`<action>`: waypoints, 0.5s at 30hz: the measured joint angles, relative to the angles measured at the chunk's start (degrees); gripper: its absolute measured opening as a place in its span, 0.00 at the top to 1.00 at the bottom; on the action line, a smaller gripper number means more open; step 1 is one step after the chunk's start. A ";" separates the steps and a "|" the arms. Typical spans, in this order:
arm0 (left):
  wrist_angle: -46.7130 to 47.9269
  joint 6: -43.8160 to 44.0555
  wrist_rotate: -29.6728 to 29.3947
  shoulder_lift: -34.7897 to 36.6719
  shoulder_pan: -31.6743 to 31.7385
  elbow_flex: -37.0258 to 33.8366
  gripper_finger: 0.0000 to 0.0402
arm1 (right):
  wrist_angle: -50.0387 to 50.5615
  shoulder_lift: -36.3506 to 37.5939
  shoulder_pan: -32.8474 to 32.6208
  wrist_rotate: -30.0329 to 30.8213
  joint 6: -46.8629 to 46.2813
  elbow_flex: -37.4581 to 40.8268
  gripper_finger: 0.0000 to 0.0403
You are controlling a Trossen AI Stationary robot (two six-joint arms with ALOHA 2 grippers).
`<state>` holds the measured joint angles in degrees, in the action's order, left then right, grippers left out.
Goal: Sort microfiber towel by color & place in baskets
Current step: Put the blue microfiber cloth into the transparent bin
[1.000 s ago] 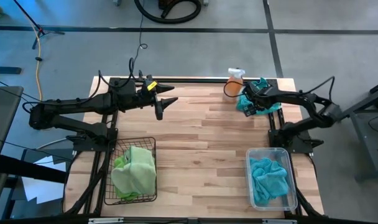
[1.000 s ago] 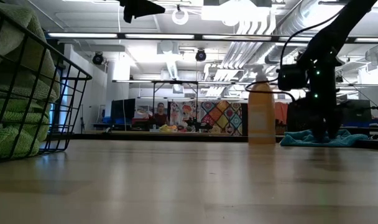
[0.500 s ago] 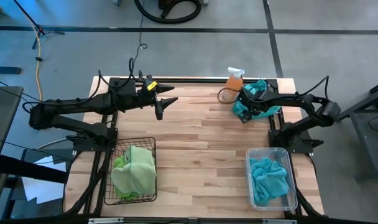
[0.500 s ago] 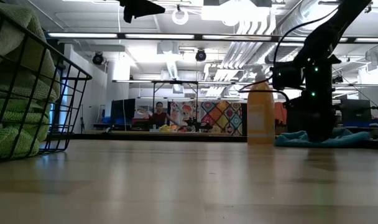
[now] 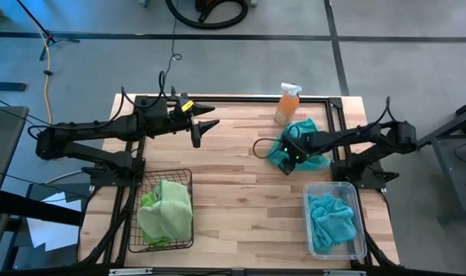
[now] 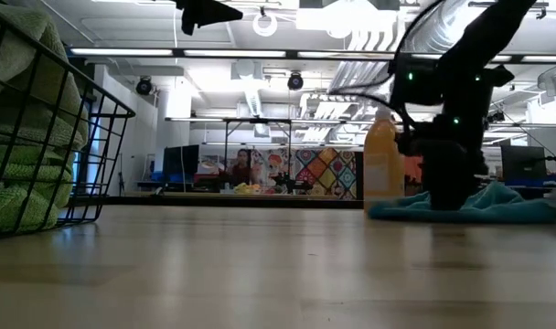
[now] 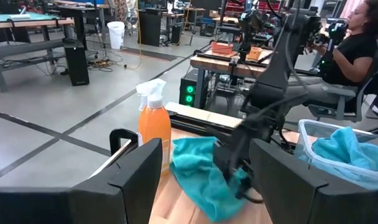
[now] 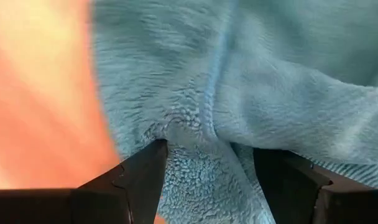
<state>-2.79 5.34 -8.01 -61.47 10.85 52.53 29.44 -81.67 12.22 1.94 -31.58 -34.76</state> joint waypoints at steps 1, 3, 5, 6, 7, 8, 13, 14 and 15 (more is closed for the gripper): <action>0.00 0.12 0.00 0.00 0.00 0.00 0.42 | -2.38 0.00 -1.58 -0.40 -1.39 0.05 0.41; 0.00 0.57 0.03 0.00 0.00 0.00 0.42 | -8.09 -0.18 -4.67 -2.06 -4.11 0.12 0.41; 0.00 0.58 0.03 0.00 0.00 0.00 0.42 | -13.19 -0.24 -7.25 -2.87 -6.20 0.23 0.41; 0.00 0.57 0.03 0.00 0.00 0.00 0.42 | -16.12 -0.24 -8.29 -3.08 -7.13 0.23 0.41; 0.00 0.57 0.03 0.00 0.00 0.00 0.42 | -18.79 -0.21 -9.30 -3.00 -7.63 0.21 0.41; 0.00 0.59 0.03 0.00 -0.02 0.00 0.42 | -20.89 -0.20 -10.24 -2.95 -8.17 0.19 0.41; 0.00 0.55 0.03 0.00 -0.02 0.00 0.42 | -25.15 -0.20 -13.36 -3.05 -6.31 -0.74 0.41; -0.01 0.55 0.03 0.00 -0.02 0.00 0.42 | -24.06 -0.20 -13.60 -3.02 -4.43 -1.66 0.41; -0.02 0.55 0.03 0.00 -0.02 0.00 0.42 | -22.32 -0.15 -13.62 -2.84 -2.25 -2.94 0.41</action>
<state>-2.81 5.89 -7.99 -61.47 10.83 52.53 7.13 -81.81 -1.40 -0.90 -33.83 -37.70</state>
